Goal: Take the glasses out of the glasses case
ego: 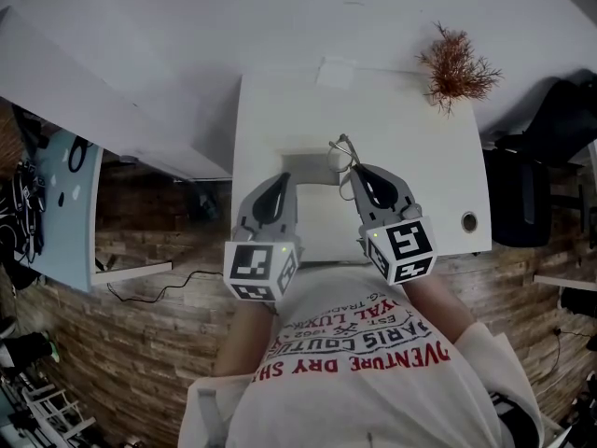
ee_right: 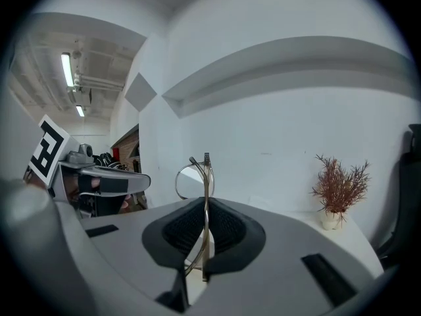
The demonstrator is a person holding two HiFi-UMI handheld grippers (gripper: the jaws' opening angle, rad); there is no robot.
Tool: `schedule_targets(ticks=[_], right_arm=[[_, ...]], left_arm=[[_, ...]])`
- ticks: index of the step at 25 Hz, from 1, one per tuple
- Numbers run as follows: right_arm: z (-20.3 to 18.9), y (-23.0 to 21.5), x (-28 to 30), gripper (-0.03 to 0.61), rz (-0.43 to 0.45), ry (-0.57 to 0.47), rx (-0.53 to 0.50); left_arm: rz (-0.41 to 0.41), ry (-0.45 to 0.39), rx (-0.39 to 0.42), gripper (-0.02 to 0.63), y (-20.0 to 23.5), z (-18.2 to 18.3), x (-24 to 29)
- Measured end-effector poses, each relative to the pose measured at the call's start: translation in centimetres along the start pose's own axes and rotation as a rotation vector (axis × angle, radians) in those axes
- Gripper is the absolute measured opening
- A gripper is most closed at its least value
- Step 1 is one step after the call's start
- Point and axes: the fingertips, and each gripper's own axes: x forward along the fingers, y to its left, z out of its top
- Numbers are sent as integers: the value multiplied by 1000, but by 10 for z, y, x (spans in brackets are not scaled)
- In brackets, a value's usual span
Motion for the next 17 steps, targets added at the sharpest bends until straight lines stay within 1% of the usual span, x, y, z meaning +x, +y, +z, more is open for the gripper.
schedule_targets(ticks=[17], right_arm=[[-3, -13, 16, 24, 15, 12, 1]], left_arm=[[12, 24, 5, -3, 5, -1, 19]])
